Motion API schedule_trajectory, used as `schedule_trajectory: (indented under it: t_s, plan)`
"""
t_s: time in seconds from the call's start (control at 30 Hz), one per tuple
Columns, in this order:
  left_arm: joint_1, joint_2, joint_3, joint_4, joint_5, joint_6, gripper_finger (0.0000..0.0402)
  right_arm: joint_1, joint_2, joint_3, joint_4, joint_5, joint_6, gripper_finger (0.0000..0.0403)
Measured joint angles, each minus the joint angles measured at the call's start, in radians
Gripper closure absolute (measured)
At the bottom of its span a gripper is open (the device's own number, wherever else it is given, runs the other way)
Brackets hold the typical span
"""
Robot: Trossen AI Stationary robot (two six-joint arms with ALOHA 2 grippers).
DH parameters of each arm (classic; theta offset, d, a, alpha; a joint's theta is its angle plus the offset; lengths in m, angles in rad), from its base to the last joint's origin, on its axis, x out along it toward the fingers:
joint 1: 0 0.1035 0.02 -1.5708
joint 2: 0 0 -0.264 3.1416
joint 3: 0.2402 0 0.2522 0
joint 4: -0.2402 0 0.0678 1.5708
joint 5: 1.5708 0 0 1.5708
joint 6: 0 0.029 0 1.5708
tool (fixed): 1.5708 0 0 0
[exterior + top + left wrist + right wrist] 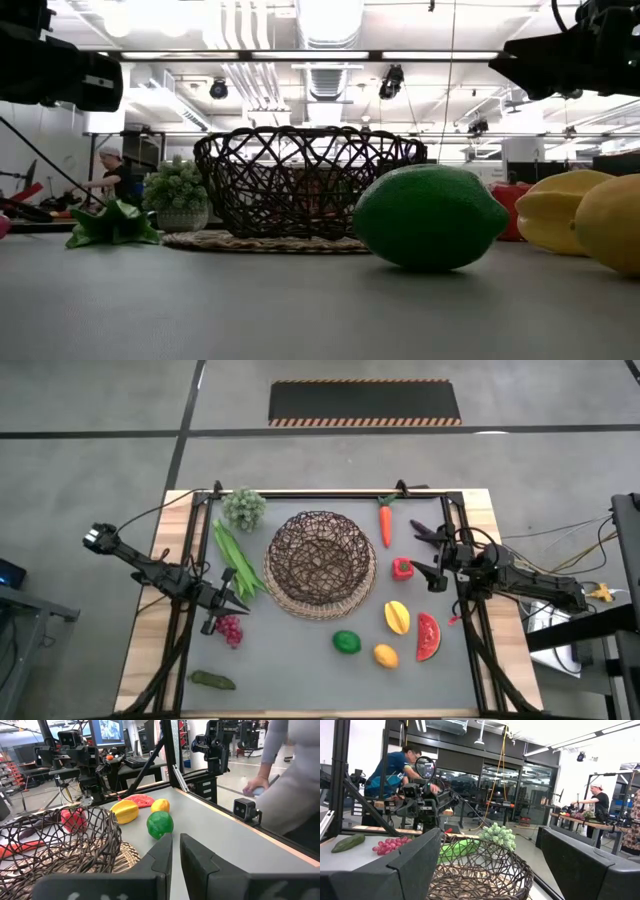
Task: Build produce basket
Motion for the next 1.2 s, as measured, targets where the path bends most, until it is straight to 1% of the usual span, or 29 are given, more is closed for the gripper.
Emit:
schedule_trajectory:
  t_s: [1.0,1.1,1.13,1.2]
  plan:
    - [0.0,0.0,0.0,0.0,0.0,0.001,0.0385,0.0,0.0,0.0,0.0,0.0,0.0,0.0076]
    - [0.0,0.0,0.0,0.003,-0.017,0.024,0.0385,0.0,0.0,0.0,0.0,0.0,0.0,0.0076]
    - [0.0,0.0,0.0,0.025,-0.026,0.025,0.0385,0.0,0.0,0.0,0.001,0.0,0.008,0.0076]
    - [0.0,0.001,0.0,0.109,-0.026,-0.033,0.0385,0.0,0.0,0.0,0.002,-0.001,0.113,0.0076]
